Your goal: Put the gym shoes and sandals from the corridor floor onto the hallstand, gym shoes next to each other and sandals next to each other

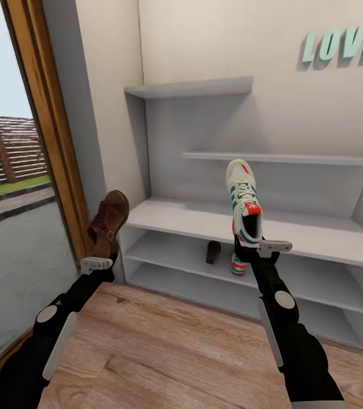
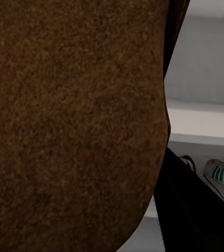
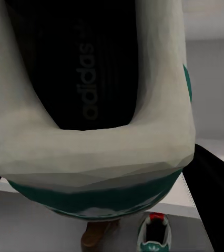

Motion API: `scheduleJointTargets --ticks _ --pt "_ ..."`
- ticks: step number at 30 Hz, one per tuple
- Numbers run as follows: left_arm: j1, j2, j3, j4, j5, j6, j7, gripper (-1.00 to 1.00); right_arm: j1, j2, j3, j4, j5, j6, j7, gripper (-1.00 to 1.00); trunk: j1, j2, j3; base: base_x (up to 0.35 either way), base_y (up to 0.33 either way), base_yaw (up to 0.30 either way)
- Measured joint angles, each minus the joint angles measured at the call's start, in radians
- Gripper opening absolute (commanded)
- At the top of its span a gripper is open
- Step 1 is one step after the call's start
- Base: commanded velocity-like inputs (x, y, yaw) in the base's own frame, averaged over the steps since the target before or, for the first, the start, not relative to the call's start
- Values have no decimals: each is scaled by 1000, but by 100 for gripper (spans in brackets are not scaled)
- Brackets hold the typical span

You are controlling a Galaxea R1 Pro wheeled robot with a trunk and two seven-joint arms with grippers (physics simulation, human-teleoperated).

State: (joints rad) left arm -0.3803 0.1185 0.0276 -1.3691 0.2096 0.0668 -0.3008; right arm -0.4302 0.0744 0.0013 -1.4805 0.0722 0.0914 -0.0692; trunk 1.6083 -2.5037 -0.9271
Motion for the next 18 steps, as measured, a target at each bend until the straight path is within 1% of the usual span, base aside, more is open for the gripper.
scheduleJointTargets --ticks 11,16,18 --pt "0 0 0 0 0 0 0 -100 0 0 0 0 1 0 0 -100 0 0 0 0 303 -300" --pt "0 0 0 0 0 0 0 -100 0 0 0 0 1 0 0 -100 0 0 0 0 248 -300" --pt "0 0 0 0 0 0 0 -100 0 0 0 0 1 0 0 -100 0 0 0 0 165 -300"
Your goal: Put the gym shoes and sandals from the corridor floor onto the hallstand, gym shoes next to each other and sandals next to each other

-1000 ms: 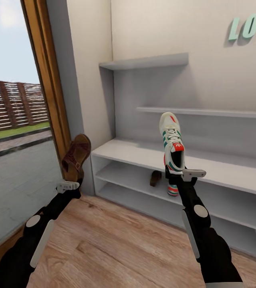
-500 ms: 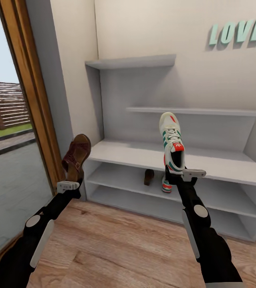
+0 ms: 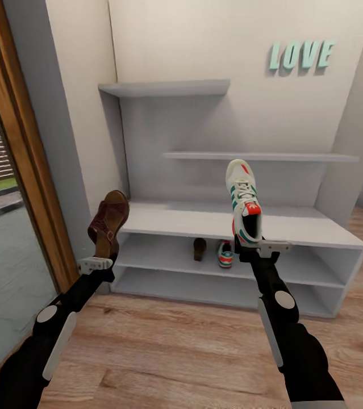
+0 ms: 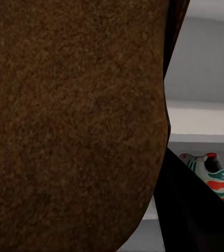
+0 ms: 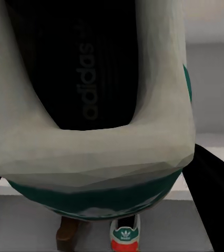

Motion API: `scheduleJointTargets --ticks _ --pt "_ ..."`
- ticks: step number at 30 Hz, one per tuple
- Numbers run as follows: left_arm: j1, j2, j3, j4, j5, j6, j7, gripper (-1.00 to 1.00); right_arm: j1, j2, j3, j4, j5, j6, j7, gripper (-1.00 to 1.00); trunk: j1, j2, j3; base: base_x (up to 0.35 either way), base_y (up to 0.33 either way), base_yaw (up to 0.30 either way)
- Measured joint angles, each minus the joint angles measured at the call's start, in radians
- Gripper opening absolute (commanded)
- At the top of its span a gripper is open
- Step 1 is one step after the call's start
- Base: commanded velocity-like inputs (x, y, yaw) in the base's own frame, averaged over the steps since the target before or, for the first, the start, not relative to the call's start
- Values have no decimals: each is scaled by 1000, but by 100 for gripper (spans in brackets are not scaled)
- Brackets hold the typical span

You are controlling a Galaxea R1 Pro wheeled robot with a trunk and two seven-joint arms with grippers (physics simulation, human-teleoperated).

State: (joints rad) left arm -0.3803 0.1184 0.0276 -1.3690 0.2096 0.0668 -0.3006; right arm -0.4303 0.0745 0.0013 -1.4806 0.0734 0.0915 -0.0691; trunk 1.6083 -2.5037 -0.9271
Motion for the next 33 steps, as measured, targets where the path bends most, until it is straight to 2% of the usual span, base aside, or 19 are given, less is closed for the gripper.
scheduleJointTargets --ticks 5,14,27,33 --pt "0 0 0 0 0 0 0 -100 0 0 0 0 0 1 0 -100 0 0 0 0 42 -278" --pt "0 0 0 0 0 0 0 -100 0 0 0 0 0 1 0 -100 0 0 0 0 20 -25" --pt "0 0 0 0 0 0 0 -100 0 0 0 1 -1 0 0 -100 0 0 0 0 280 -2" --pt "0 0 0 0 0 0 0 -100 0 0 0 1 -1 0 0 -100 0 0 3 -85 211 -106"
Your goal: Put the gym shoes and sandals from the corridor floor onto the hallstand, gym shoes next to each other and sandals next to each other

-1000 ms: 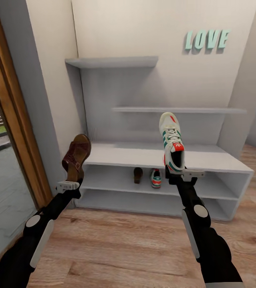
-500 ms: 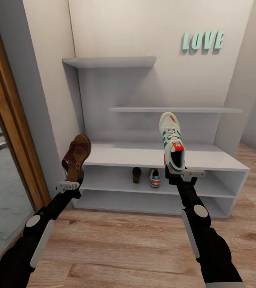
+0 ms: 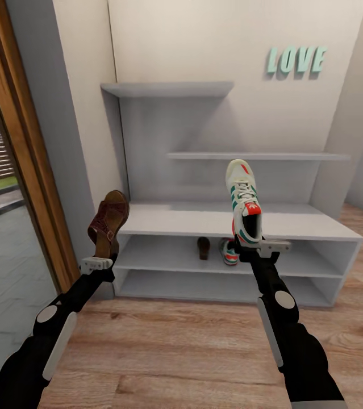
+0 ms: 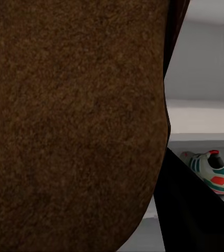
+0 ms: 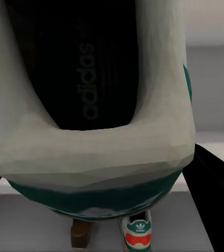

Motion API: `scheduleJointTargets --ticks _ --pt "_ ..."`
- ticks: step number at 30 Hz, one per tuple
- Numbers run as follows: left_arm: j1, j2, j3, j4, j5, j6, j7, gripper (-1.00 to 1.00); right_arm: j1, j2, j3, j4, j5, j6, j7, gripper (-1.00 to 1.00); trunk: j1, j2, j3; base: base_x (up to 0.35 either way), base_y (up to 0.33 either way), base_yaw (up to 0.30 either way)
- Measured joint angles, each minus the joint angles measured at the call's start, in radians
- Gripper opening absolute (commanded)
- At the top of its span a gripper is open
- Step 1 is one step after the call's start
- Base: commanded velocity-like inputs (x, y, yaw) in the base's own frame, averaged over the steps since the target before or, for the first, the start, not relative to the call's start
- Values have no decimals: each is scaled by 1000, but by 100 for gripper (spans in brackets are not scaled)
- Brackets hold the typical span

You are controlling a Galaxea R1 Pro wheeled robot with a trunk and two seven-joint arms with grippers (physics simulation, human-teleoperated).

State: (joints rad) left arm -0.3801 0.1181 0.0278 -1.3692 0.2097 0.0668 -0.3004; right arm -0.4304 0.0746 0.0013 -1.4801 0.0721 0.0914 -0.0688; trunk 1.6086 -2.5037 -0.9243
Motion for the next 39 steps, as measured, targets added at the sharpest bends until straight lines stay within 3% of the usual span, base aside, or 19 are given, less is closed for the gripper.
scheduleJointTargets --ticks 27,33,34,36,37,38,39 --pt "0 0 0 0 0 0 1 -100 0 0 0 0 1 2 0 -100 0 0 1 -86 -30 -4" --pt "0 -8 -1 7 -1 35 13 -100 0 -1 -10 -4 1 10 -4 -100 0 0 1 0 0 0" --pt "0 -13 -1 16 -2 53 21 -100 0 -2 -20 -4 1 17 -4 -100 0 0 1 0 0 0" --pt "-1 -18 0 57 -5 84 58 -100 0 -5 -82 -6 2 60 -5 -100 0 0 1 0 0 0" --pt "-3 -19 1 87 -7 96 92 -100 0 -5 -153 -7 1 112 -5 -100 0 0 1 0 0 0" --pt "-5 -20 1 103 -5 102 112 -100 0 -6 -250 -7 2 155 -4 -100 0 0 1 0 0 0" --pt "-5 -20 1 108 -4 104 121 -100 0 -6 -272 -7 2 178 -4 -100 0 0 1 0 0 0"
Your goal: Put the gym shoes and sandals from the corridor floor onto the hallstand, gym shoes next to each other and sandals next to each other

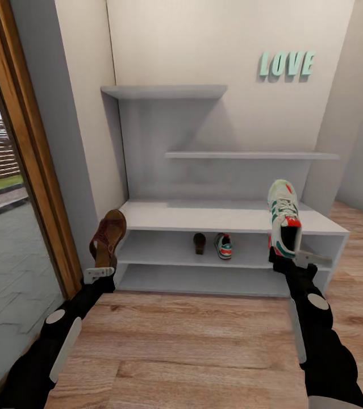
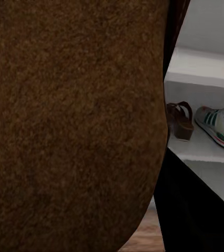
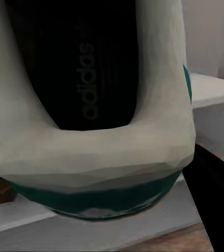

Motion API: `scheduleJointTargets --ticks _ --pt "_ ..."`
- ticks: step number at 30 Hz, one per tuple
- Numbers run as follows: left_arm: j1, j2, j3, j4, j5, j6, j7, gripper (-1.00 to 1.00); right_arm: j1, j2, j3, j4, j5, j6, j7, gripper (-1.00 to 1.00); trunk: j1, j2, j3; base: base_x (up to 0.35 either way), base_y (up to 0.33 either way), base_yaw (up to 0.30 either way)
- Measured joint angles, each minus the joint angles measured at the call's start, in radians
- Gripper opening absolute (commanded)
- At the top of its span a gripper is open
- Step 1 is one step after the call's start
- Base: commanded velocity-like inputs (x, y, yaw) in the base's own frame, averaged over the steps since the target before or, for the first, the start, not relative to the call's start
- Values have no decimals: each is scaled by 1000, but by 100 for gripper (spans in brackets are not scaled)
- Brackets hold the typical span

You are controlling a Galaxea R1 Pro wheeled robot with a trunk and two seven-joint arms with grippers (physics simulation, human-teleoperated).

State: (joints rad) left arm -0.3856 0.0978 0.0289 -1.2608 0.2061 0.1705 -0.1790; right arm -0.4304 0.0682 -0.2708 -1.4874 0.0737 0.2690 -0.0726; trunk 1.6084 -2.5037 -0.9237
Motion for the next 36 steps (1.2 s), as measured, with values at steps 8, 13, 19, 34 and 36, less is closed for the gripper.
scheduleJointTargets --ticks 8,13,19,34,36 --pt "-4 -1 0 30 -14 219 57 -100 0 -150 -650 -1 5 274 8 -100 0 0 0 0 0 0" --pt "-5 -6 -1 31 -57 272 67 -100 0 -337 -871 4 -53 425 23 -100 0 0 0 0 0 0" --pt "-5 -53 -2 32 -130 400 68 -100 0 -523 -1062 14 -122 582 104 -100 0 0 0 0 0 0" --pt "-13 -201 -4 150 -387 419 103 -100 1 -544 -1082 12 -126 614 120 -100 0 0 0 0 0 0" --pt "-13 -200 -4 152 -388 408 103 -100 1 -544 -1082 12 -126 615 120 -100 0 0 0 0 0 0"
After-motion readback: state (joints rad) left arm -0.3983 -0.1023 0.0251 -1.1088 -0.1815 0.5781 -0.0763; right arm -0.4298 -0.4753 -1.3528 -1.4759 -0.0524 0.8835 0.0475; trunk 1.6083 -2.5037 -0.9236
